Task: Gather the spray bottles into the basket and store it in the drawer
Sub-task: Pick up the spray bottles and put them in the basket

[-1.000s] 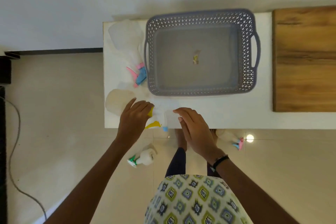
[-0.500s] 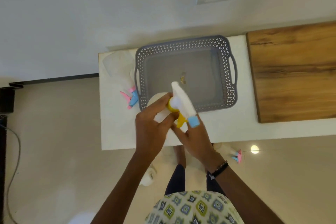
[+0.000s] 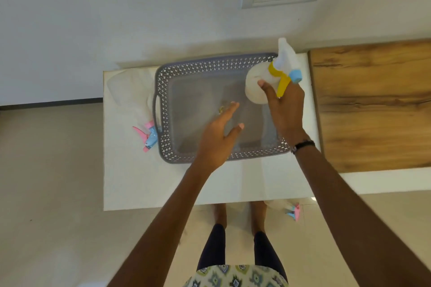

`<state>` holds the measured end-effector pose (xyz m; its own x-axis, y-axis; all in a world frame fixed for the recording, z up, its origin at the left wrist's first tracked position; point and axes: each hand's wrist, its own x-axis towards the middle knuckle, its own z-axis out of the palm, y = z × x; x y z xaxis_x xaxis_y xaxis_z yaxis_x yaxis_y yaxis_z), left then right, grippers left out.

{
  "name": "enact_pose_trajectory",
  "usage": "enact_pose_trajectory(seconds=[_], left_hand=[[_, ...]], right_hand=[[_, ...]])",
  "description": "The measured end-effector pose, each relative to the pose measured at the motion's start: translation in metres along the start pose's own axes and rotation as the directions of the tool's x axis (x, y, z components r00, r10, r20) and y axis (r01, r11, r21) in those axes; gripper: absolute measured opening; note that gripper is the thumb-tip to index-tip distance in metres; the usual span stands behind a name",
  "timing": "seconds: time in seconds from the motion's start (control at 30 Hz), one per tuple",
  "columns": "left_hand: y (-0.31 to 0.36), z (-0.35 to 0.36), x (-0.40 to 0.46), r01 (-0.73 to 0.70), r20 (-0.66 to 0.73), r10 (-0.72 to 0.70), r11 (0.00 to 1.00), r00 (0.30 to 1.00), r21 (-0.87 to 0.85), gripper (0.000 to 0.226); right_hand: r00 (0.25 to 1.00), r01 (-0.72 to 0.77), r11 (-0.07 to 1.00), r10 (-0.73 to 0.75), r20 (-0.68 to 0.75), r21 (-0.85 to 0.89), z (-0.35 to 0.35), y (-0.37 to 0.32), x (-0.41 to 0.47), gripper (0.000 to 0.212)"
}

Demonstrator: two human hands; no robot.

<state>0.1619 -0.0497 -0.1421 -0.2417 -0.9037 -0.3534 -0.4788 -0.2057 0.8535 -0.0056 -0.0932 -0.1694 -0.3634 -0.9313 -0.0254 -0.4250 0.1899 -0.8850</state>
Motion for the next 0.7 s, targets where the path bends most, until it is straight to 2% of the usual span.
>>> enact_pose_trajectory(seconds=[0.17,0.3,0.47,0.6,0.7], left_hand=[[-0.020,0.001,0.008,0.032,0.033,-0.035,0.996,0.999,0.081,0.050],[-0.028,0.001,0.009,0.077,0.054,-0.083,0.991,0.995,0.111,0.047],[-0.043,0.002,0.003,0.112,0.054,-0.118,0.988,0.992,0.104,0.045],[-0.053,0.002,-0.004,0.141,0.047,-0.145,0.987,0.988,0.081,0.044],[-0.055,0.000,-0.009,0.148,0.005,-0.149,0.987,0.989,0.063,0.042]], right_hand=[[0.999,0.040,0.999,-0.040,0.006,-0.024,0.009,0.012,0.028,0.045],[1.000,0.017,1.000,-0.017,0.018,-0.019,0.012,0.021,0.037,0.045],[1.000,-0.016,1.000,0.016,0.020,0.005,0.015,0.027,0.035,0.047],[0.999,-0.035,0.999,0.035,0.004,-0.031,0.016,0.029,0.034,0.033],[1.000,-0.026,0.998,0.026,-0.001,-0.058,0.015,0.024,0.033,0.033]])
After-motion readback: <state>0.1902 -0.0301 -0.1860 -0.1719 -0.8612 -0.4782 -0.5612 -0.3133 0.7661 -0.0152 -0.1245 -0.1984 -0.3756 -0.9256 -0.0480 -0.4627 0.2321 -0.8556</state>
